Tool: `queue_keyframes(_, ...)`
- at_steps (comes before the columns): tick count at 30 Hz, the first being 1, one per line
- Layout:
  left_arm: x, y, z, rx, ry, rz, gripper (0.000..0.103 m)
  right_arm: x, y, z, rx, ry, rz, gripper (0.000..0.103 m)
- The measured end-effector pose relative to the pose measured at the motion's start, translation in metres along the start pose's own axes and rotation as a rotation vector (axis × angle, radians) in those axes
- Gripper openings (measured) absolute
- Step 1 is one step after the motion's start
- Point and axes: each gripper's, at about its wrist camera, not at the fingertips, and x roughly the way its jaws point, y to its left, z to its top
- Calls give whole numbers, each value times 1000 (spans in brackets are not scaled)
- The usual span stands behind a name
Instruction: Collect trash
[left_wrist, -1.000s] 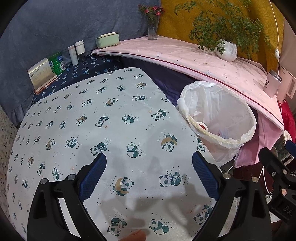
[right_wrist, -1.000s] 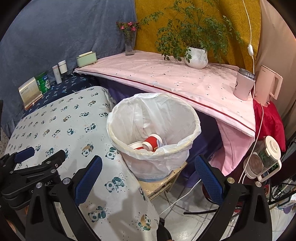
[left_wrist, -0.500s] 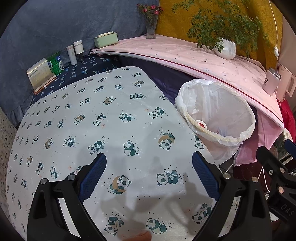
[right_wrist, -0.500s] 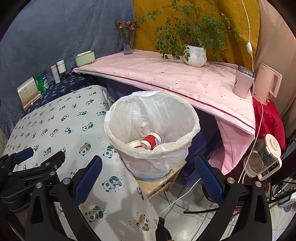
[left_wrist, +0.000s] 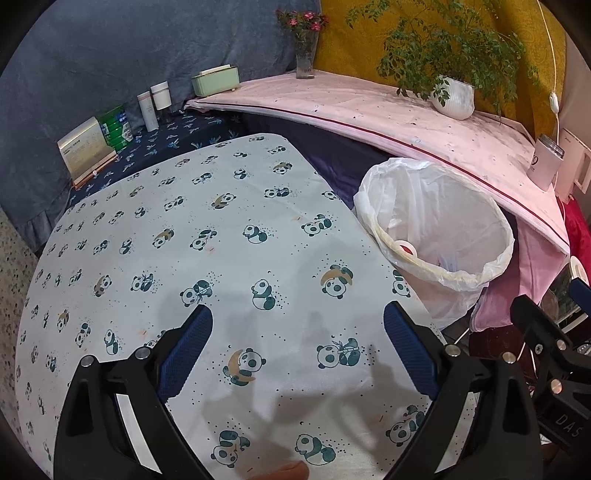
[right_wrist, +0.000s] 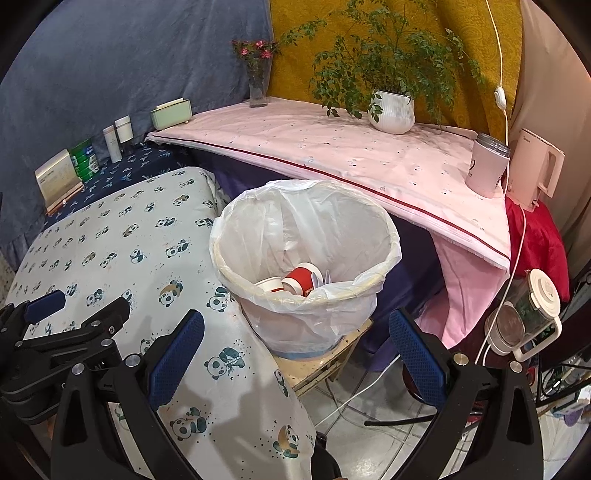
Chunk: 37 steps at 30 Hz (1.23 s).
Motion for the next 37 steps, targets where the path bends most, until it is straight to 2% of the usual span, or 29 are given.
queue_keyframes(16,1,3,-4,-22,8,28,90,3,0,-3,-7,8,-7,97)
queue_keyframes(37,3,2,-5,-7,21,8,90,5,1,-6,-6,19,-10,97)
